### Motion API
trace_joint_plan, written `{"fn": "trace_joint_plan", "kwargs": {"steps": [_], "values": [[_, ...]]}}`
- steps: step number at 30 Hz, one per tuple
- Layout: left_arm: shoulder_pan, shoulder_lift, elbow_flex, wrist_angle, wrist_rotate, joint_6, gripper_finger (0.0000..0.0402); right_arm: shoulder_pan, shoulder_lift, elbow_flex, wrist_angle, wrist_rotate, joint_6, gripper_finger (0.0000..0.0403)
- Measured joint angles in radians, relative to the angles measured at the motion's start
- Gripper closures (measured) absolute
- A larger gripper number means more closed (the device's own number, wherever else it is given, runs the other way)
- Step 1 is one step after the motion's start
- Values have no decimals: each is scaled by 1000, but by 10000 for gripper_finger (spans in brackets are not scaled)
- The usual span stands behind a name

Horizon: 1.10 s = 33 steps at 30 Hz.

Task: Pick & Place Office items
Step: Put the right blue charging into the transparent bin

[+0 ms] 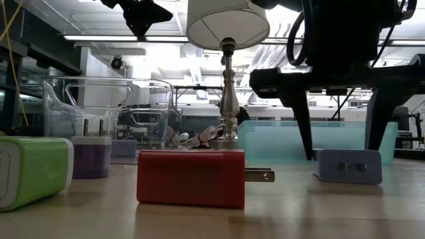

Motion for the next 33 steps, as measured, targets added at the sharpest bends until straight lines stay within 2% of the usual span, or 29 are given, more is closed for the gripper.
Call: {"fn": "trace_joint_plan", "kwargs": {"steps": [5,18,23,26,33], "values": [[0,0,0,0,0,0,128,0,-1,0,2,-6,1,198],[0,0,0,0,0,0,128,1,-1,0,35,-8,106,200],[0,0,0,0,0,0,128,1,-25,-1,94,2,205,202],[0,0,0,1,0,0,128,1,-48,-1,115,37,302,202],[0,0,0,7,0,0,128,-3,-128,-1,128,203,461,204]]}}
